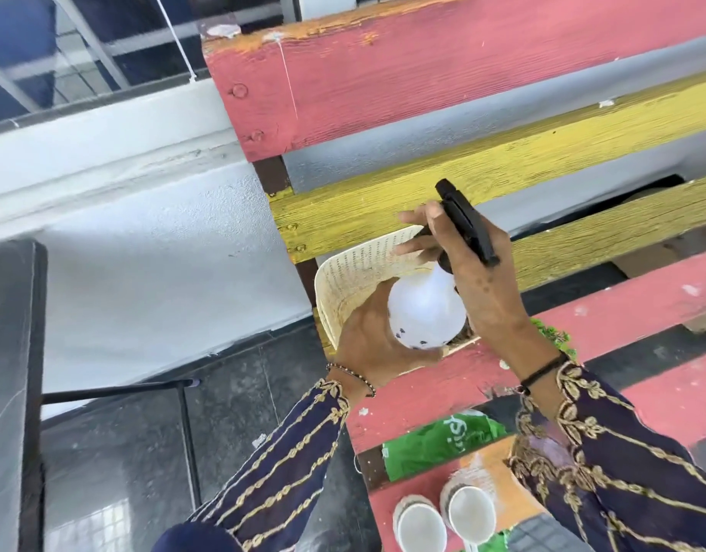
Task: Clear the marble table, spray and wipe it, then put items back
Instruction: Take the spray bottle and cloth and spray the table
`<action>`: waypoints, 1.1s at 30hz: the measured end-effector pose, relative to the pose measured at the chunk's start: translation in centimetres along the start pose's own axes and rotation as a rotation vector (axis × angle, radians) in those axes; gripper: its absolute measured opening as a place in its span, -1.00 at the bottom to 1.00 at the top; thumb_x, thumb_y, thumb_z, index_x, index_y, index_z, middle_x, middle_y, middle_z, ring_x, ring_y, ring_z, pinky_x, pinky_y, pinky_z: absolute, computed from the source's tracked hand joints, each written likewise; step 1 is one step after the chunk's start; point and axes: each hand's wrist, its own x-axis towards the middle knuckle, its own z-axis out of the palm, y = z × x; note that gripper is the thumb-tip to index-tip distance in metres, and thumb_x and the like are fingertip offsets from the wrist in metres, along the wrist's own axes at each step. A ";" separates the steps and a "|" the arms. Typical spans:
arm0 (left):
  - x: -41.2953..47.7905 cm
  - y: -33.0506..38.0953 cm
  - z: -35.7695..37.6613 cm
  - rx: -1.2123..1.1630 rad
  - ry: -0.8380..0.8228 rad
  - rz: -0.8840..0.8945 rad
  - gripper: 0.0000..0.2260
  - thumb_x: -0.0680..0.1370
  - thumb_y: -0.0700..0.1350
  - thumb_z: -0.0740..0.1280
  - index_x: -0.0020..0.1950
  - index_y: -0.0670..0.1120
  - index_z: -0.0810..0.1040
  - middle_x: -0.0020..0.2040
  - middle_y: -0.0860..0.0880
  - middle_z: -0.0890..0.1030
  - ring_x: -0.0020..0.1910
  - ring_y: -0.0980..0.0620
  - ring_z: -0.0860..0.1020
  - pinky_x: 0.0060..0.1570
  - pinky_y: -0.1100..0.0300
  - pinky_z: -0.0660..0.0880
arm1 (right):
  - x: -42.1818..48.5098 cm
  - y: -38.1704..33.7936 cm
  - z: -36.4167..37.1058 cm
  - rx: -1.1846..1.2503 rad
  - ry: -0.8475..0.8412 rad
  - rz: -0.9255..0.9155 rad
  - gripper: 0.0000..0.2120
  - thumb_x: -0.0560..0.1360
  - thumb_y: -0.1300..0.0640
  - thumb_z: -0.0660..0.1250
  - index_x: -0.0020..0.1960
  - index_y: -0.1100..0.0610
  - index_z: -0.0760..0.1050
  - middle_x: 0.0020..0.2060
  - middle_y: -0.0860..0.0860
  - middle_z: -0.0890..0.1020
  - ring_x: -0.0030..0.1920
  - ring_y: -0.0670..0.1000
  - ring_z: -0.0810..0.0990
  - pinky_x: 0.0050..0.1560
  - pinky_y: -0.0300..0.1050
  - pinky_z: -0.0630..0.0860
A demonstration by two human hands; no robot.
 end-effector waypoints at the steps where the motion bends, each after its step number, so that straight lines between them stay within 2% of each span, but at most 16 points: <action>1: 0.0 0.1 0.4 0.001 0.031 0.013 -0.21 0.20 0.17 0.58 0.35 0.04 0.36 0.14 0.10 0.60 0.07 0.11 0.56 0.04 0.20 0.55 | -0.1 0.2 -0.3 -0.008 0.016 0.016 -0.75 0.65 0.05 0.31 0.17 0.22 0.59 0.05 0.06 0.75 -0.13 0.13 0.76 -0.18 -0.16 0.60; 3: 0.0 0.6 0.9 -0.027 0.044 0.027 -0.23 0.20 0.18 0.57 0.33 0.05 0.37 0.02 0.12 0.61 -0.07 0.14 0.55 -0.11 0.37 0.48 | -0.5 1.0 -0.7 -0.035 0.055 0.036 -0.78 0.61 0.00 0.36 0.15 0.12 0.60 0.00 0.06 0.75 -0.21 0.14 0.75 -0.21 -0.08 0.59; 5: 0.1 1.3 1.4 -0.077 -0.013 0.023 -0.24 0.19 0.23 0.56 0.31 0.09 0.37 -0.02 0.16 0.58 -0.12 0.19 0.50 -0.17 0.46 0.39 | -0.7 1.4 -1.3 -0.027 0.123 0.028 -0.75 0.59 -0.07 0.38 0.12 0.10 0.60 -0.09 0.07 0.76 -0.41 0.11 0.66 -0.28 -0.04 0.57; 8: 1.0 0.8 1.1 -0.153 -0.279 -0.053 -0.21 0.20 0.23 0.56 0.35 0.17 0.33 0.20 0.22 0.53 0.12 0.25 0.49 0.05 0.43 0.38 | -0.7 1.1 -2.6 -0.077 0.207 -0.004 -0.79 0.59 -0.14 0.36 -0.01 -0.01 0.64 -0.09 0.02 0.76 -0.52 0.06 0.56 -0.37 -0.05 0.51; 11: 2.3 -1.4 1.2 -0.136 -0.461 -0.240 -0.40 0.33 -0.01 0.54 0.31 0.11 0.39 0.25 0.20 0.46 0.17 0.27 0.45 0.27 0.25 0.34 | -0.4 0.0 -4.7 -0.098 0.232 -0.021 -0.85 0.60 -0.09 0.36 -0.01 -0.05 0.65 -0.03 -0.02 0.76 -0.54 0.06 0.54 -0.40 -0.05 0.47; 14: 3.6 -3.8 3.3 0.056 -0.356 -0.501 -0.58 0.46 -0.11 0.41 0.30 -0.10 0.45 0.21 -0.05 0.54 0.18 -0.04 0.52 0.13 0.14 0.43 | -0.2 -0.8 -6.9 -0.138 0.217 -0.023 -0.85 0.62 -0.04 0.36 -0.01 0.02 0.63 -0.16 0.01 0.74 -0.58 0.03 0.41 -0.44 -0.13 0.42; 15: 4.0 -4.3 4.3 0.106 -0.317 -0.586 -0.60 0.48 -0.09 0.40 0.27 -0.15 0.45 0.13 -0.08 0.56 0.09 -0.06 0.53 0.01 0.15 0.46 | -0.2 -0.9 -7.4 -0.171 0.212 -0.013 -0.84 0.62 -0.04 0.36 -0.03 0.03 0.62 -0.20 0.02 0.73 -0.58 0.02 0.39 -0.43 -0.12 0.41; 17: 4.9 -4.3 6.6 0.061 -0.278 -0.736 -0.50 0.46 0.00 0.44 0.28 -0.21 0.38 0.06 -0.10 0.52 0.01 -0.06 0.52 -0.17 0.20 0.44 | -0.4 -0.6 -8.2 -0.232 0.216 0.013 -0.80 0.61 -0.05 0.36 -0.09 0.06 0.62 -0.25 0.06 0.70 -0.56 0.02 0.40 -0.38 -0.05 0.41; 20: 6.6 -3.9 9.3 -0.089 -0.206 -0.880 -0.33 0.40 0.07 0.49 0.36 -0.21 0.33 0.25 -0.15 0.51 0.20 -0.14 0.51 0.01 0.13 0.47 | -1.0 0.0 -9.0 -0.262 0.238 0.067 -0.71 0.60 -0.07 0.36 -0.18 0.11 0.61 -0.29 0.18 0.67 -0.55 0.06 0.40 -0.37 -0.03 0.41; 23: 7.4 -3.6 10.2 -0.091 -0.124 -0.894 -0.44 0.45 -0.01 0.45 0.36 -0.21 0.40 0.28 -0.16 0.53 0.21 -0.17 0.54 0.06 0.13 0.49 | -1.6 0.3 -9.3 -0.288 0.215 0.103 -0.69 0.60 -0.09 0.37 -0.21 0.08 0.63 -0.29 0.25 0.65 -0.52 0.10 0.40 -0.36 0.01 0.44; 25: 7.3 -3.4 10.0 -0.213 -0.079 -0.890 -0.43 0.47 -0.04 0.43 0.42 -0.16 0.37 0.31 -0.15 0.53 0.17 -0.14 0.57 0.11 0.17 0.51 | -2.1 0.3 -9.3 -0.316 0.203 0.110 -0.67 0.60 -0.09 0.35 -0.26 0.06 0.61 -0.29 0.26 0.64 -0.51 0.10 0.42 -0.34 0.03 0.45; 26: 7.1 -3.1 9.5 -0.300 -0.062 -0.886 -0.41 0.47 -0.04 0.42 0.45 -0.13 0.34 0.29 -0.12 0.54 0.10 -0.10 0.60 0.07 0.14 0.56 | -2.4 0.1 -9.2 -0.325 0.204 0.111 -0.66 0.61 -0.08 0.35 -0.27 0.06 0.60 -0.30 0.23 0.65 -0.51 0.07 0.43 -0.34 0.01 0.45; 28: 6.5 -2.0 8.0 -0.427 -0.053 -0.887 -0.44 0.49 0.02 0.39 0.44 -0.10 0.37 0.17 -0.04 0.58 -0.13 0.06 0.58 -0.27 0.20 0.56 | -2.9 -0.1 -8.9 -0.324 0.218 0.121 -0.64 0.60 -0.09 0.36 -0.23 0.15 0.60 -0.31 0.18 0.66 -0.53 -0.03 0.45 -0.34 -0.05 0.44; 29: 6.2 -1.4 6.9 -0.500 -0.031 -0.894 -0.48 0.49 0.05 0.36 0.41 -0.09 0.42 0.12 -0.02 0.58 -0.18 0.10 0.53 -0.36 0.24 0.50 | -3.2 -0.5 -8.6 -0.319 0.222 0.124 -0.62 0.59 -0.10 0.37 -0.21 0.19 0.59 -0.31 0.18 0.66 -0.53 -0.05 0.46 -0.34 -0.06 0.44; 30: 5.8 -1.1 5.9 -0.595 -0.002 -0.907 -0.54 0.50 0.06 0.34 0.35 -0.09 0.47 0.09 -0.03 0.57 -0.18 0.09 0.53 -0.34 0.23 0.50 | -3.6 -0.8 -8.3 -0.323 0.220 0.124 -0.61 0.58 -0.12 0.37 -0.20 0.19 0.60 -0.31 0.16 0.66 -0.54 -0.05 0.46 -0.35 -0.05 0.45; 33: 4.2 0.6 1.9 -0.826 0.107 -0.882 -0.77 0.54 0.08 0.28 -0.02 -0.05 0.57 -0.03 -0.06 0.59 -0.13 -0.05 0.57 -0.18 0.07 0.52 | -4.9 -2.4 -6.8 -0.353 0.183 0.081 -0.62 0.58 -0.19 0.34 -0.26 0.04 0.61 -0.38 0.13 0.65 -0.56 0.03 0.45 -0.44 0.02 0.46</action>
